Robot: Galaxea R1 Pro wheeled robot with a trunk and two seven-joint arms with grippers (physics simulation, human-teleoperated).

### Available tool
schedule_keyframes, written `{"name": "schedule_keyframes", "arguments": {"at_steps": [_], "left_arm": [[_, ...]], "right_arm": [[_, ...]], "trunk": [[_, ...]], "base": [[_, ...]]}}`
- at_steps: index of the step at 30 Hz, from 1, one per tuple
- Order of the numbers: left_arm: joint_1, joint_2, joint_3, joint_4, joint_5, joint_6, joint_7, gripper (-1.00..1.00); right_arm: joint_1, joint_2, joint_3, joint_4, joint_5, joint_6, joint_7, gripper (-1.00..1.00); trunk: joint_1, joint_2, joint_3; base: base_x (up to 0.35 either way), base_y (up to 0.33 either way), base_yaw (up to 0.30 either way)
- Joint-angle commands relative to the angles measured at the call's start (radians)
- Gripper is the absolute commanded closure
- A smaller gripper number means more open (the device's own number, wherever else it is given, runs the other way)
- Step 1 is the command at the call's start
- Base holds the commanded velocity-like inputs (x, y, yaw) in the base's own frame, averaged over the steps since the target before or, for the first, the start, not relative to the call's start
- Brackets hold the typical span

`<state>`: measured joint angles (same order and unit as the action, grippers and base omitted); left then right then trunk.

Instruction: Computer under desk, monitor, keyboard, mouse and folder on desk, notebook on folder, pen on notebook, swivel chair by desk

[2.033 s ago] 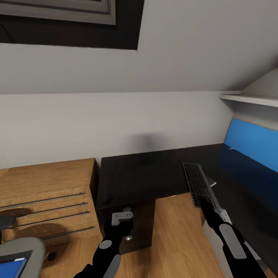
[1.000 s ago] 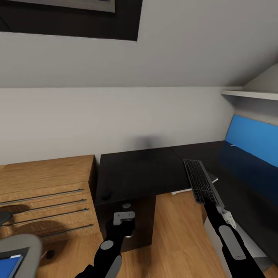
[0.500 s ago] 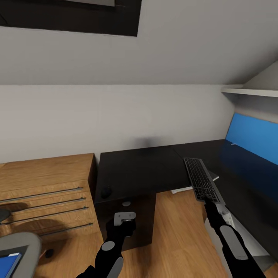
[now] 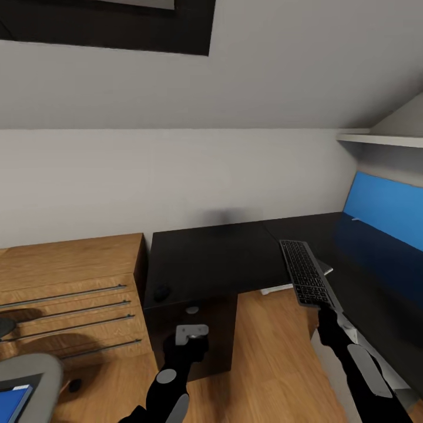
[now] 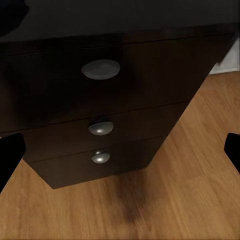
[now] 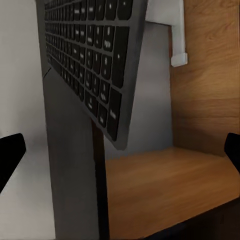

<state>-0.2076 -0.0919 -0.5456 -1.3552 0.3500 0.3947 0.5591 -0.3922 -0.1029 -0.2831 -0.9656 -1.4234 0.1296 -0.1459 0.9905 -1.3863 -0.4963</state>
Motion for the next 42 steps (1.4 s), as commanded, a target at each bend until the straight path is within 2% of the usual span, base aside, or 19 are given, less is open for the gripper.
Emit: {"name": "schedule_keyframes", "arguments": {"at_steps": [1, 7, 22, 42], "left_arm": [[-0.001, 0.001, -0.006, -0.001, 0.008, 0.003, 0.008, -1.0], [-0.001, 0.003, -0.016, 0.0, 0.007, 0.003, 0.008, -1.0], [-0.001, 0.003, -0.018, 0.001, 0.006, 0.003, 0.008, -1.0], [-0.001, 0.003, -0.018, 0.005, 0.006, 0.003, 0.008, -1.0]], "right_arm": [[0.0, 0.0, -0.02, -0.001, -0.008, 0.005, -0.006, -1.0], [0.0, -0.001, -0.067, -0.001, -0.011, 0.007, -0.006, -1.0], [0.0, -0.001, -0.071, 0.001, -0.009, 0.007, -0.009, -1.0], [0.0, -0.004, -0.071, 0.002, -0.008, 0.005, -0.011, -1.0]], "trunk": [[0.0, -0.001, -0.001], [0.0, -0.001, -0.001], [0.0, -0.001, -0.001], [0.0, -0.001, -0.001]], "base": [[0.0, 0.0, 0.0], [0.061, 0.0, 0.0], [0.035, 0.0, 0.0], [0.166, 0.0, 0.0]]}}
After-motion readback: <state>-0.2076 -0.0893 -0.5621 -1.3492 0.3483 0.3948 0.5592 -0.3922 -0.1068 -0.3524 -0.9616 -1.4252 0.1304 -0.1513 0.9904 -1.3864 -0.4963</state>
